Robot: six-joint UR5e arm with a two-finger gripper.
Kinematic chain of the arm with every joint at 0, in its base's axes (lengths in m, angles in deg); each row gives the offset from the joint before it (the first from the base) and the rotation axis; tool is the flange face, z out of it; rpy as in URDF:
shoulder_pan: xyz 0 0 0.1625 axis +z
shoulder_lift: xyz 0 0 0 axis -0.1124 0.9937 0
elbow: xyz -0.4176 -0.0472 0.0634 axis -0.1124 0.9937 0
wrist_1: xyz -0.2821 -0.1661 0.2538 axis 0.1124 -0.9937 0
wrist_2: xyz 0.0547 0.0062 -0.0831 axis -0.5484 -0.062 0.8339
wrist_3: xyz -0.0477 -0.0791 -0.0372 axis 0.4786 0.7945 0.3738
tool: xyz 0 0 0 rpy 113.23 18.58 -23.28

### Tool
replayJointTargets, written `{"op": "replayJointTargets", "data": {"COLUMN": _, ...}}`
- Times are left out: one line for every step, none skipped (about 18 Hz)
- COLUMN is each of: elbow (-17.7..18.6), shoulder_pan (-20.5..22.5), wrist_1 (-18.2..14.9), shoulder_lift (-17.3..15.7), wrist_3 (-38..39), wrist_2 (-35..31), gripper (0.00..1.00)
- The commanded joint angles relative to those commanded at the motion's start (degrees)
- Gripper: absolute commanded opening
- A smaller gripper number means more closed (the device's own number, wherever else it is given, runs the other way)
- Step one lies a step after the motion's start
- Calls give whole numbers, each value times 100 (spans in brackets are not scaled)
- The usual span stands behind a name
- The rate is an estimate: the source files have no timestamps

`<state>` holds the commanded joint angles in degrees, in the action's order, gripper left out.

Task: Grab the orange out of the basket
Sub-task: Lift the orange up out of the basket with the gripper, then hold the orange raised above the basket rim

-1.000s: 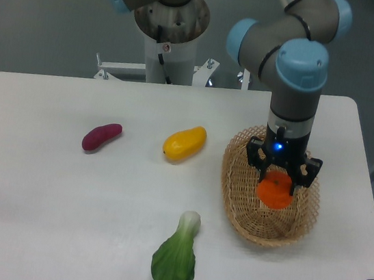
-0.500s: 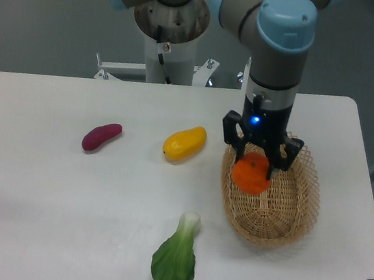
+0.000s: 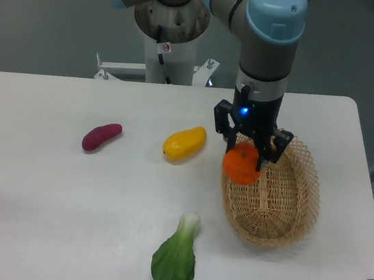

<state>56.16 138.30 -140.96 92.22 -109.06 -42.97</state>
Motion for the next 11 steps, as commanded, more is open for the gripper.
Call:
{"op": "replayJointTargets", "data": {"elbow": 0, "shoulder_pan": -9, "wrist_1": 17, "shoulder_lift": 9, "wrist_3": 0, "wrist_2": 0, "gripper": 66}}
{"op": "replayJointTargets", "data": {"elbow": -9, "shoulder_pan": -9, "wrist_1": 18, "shoulder_lift": 26, "wrist_3": 0, "wrist_2": 0, "gripper": 66}}
{"op": "replayJointTargets", "data": {"elbow": -9, "shoulder_pan": -9, "wrist_1": 26, "shoulder_lift": 35, "wrist_3": 0, "wrist_2": 0, "gripper": 66}}
{"op": "replayJointTargets", "data": {"elbow": -9, "shoulder_pan": -9, "wrist_1": 26, "shoulder_lift": 35, "wrist_3": 0, "wrist_2": 0, "gripper": 66}}
{"op": "replayJointTargets", "data": {"elbow": 0, "shoulder_pan": -9, "wrist_1": 26, "shoulder_lift": 35, "wrist_3": 0, "wrist_2": 0, "gripper": 66}}
{"op": "replayJointTargets", "data": {"elbow": 17, "shoulder_pan": -9, "wrist_1": 26, "shoulder_lift": 26, "wrist_3": 9, "wrist_2": 9, "gripper": 66}}
{"op": "replayJointTargets", "data": {"elbow": 35, "shoulder_pan": -9, "wrist_1": 35, "shoulder_lift": 9, "wrist_3": 9, "wrist_2": 9, "gripper": 66}}
{"op": "replayJointTargets", "data": {"elbow": 18, "shoulder_pan": -9, "wrist_1": 27, "shoulder_lift": 9, "wrist_3": 0, "wrist_2": 9, "gripper": 66}}
{"op": "replayJointTargets", "data": {"elbow": 0, "shoulder_pan": -9, "wrist_1": 26, "shoulder_lift": 17, "wrist_3": 9, "wrist_2": 9, "gripper": 66}}
{"op": "replayJointTargets", "data": {"elbow": -17, "shoulder_pan": -9, "wrist_1": 26, "shoulder_lift": 26, "wrist_3": 0, "wrist_2": 9, "gripper": 66}}
{"op": "replayJointTargets", "data": {"elbow": -17, "shoulder_pan": -9, "wrist_1": 26, "shoulder_lift": 35, "wrist_3": 0, "wrist_2": 9, "gripper": 66}}
